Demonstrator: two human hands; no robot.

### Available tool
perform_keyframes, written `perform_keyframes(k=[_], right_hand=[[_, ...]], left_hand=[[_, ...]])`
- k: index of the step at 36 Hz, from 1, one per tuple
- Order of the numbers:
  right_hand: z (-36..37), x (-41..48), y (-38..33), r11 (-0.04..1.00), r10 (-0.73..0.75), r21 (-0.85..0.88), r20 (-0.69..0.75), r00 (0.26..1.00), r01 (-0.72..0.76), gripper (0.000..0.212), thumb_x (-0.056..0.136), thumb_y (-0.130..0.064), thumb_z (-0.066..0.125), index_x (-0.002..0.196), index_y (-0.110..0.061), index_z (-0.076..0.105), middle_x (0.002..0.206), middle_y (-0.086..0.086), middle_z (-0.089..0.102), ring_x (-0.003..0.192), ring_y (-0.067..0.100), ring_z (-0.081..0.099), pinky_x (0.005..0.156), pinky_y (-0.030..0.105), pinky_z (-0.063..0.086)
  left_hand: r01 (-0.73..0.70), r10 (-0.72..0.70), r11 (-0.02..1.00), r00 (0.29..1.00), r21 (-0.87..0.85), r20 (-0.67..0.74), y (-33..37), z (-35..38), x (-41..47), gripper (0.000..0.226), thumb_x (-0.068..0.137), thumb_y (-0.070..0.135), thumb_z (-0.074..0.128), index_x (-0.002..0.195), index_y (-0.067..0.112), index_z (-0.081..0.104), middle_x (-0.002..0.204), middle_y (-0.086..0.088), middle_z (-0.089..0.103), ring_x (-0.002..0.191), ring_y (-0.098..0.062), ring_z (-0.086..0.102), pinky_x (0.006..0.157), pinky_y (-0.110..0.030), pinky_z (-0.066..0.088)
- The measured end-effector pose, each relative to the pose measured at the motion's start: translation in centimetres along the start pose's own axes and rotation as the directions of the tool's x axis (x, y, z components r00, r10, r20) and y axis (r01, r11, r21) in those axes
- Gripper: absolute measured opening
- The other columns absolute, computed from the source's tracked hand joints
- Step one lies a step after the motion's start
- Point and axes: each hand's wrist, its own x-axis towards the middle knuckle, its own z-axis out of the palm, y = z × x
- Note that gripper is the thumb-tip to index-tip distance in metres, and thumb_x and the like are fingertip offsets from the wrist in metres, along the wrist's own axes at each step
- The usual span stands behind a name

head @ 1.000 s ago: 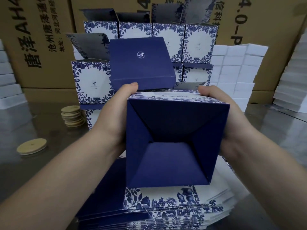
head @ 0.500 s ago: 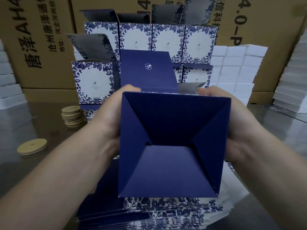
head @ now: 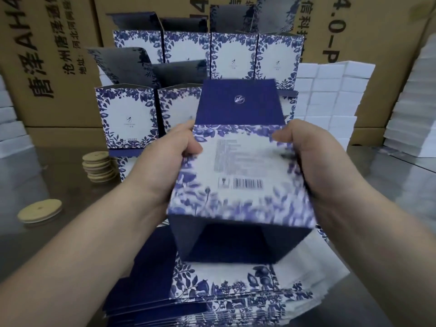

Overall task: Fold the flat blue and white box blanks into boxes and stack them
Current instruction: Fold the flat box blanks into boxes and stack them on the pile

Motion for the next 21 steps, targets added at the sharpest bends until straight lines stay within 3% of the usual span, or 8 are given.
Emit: perform_keyframes(k=[1,3,5,8,11,16,20,21], right_hand=[[-0.2,0.2,0.2,0.999,0.009,-0.052,-0.017,1.000,-0.010,0.038,0.058,-0.025,0.059,0.090,-0.006,0.066,0.096,0.019,0.069,0.074,0.041,0.063,0.077,0.047,0.056],[-0.3,0.3,0.5,0.994,-0.045,-0.102,-0.058,0.997,0.039,0.030,0.060,-0.026,0.065,0.089,-0.018,0.068,0.099,0.011,0.068,0.076,0.025,0.067,0.073,0.046,0.059],[-0.4,0.3,0.7,0.986,-0.119,-0.127,-0.046,0.992,0.112,0.016,0.070,-0.023,0.066,0.086,-0.024,0.066,0.094,0.003,0.068,0.079,0.018,0.068,0.065,0.037,0.059],[-0.3,0.2,1.0,0.950,-0.248,-0.197,-0.008,0.969,0.242,0.022,0.078,-0.021,0.062,0.099,-0.027,0.062,0.094,-0.008,0.071,0.088,0.016,0.070,0.073,0.038,0.057],[0.1,0.0,0.8,0.860,-0.418,-0.309,0.029,0.908,0.406,0.033,0.072,-0.028,0.058,0.104,-0.035,0.058,0.100,-0.014,0.069,0.093,0.007,0.067,0.081,0.036,0.053],[0.0,0.4,1.6,0.729,-0.576,-0.425,0.043,0.816,0.537,0.041,0.075,-0.025,0.057,0.112,-0.039,0.052,0.112,-0.008,0.065,0.106,0.017,0.062,0.095,0.050,0.047],[-0.7,1.4,3.0,0.724,-0.590,-0.410,0.050,0.806,0.555,0.034,0.077,-0.024,0.057,0.104,-0.044,0.057,0.106,-0.012,0.067,0.100,0.012,0.064,0.089,0.041,0.051],[-0.8,1.7,3.3,0.713,-0.602,-0.414,0.052,0.797,0.566,0.031,0.077,-0.024,0.057,0.101,-0.044,0.059,0.102,-0.013,0.068,0.097,0.010,0.064,0.086,0.036,0.051]], left_hand=[[-0.034,0.034,0.999,0.999,-0.003,0.031,0.6,1.2,-0.8,0.058,0.086,-0.017,0.021,0.112,0.015,0.061,0.073,0.002,0.067,0.065,-0.008,0.064,0.053,-0.014,0.046],[-0.051,0.051,0.991,0.999,-0.125,-0.001,0.8,2.3,-1.6,0.057,0.079,-0.009,0.027,0.096,0.028,0.066,0.081,0.001,0.073,0.068,-0.016,0.068,0.055,-0.025,0.056],[-0.061,0.062,0.989,0.998,-0.135,0.001,0.4,2.4,-1.9,0.055,0.078,-0.005,0.030,0.099,0.031,0.067,0.089,-0.005,0.073,0.072,-0.021,0.069,0.057,-0.034,0.056],[-0.099,0.095,0.990,0.995,-0.105,-0.039,0.3,2.2,-1.7,0.055,0.076,-0.003,0.035,0.104,0.036,0.063,0.099,-0.004,0.071,0.078,-0.020,0.069,0.061,-0.033,0.058],[-0.251,0.247,0.965,0.967,-0.079,-0.064,0.1,2.3,-1.8,0.053,0.066,0.004,0.041,0.099,0.040,0.062,0.097,0.007,0.070,0.083,-0.014,0.067,0.070,-0.032,0.057],[-0.356,0.350,0.933,0.933,-0.058,-0.087,-0.4,2.5,-1.8,0.052,0.063,-0.002,0.041,0.090,0.037,0.063,0.094,-0.001,0.064,0.089,-0.020,0.061,0.085,-0.049,0.051],[-0.326,0.317,0.944,0.940,-0.057,-0.125,-1.6,2.5,-1.2,0.040,0.065,0.002,0.045,0.087,0.029,0.064,0.084,0.005,0.069,0.078,-0.010,0.064,0.070,-0.029,0.055],[-0.306,0.294,0.949,0.946,-0.079,-0.137,-1.9,2.5,-1.0,0.036,0.066,0.004,0.047,0.084,0.028,0.067,0.084,0.003,0.069,0.078,-0.011,0.064,0.072,-0.030,0.055]])
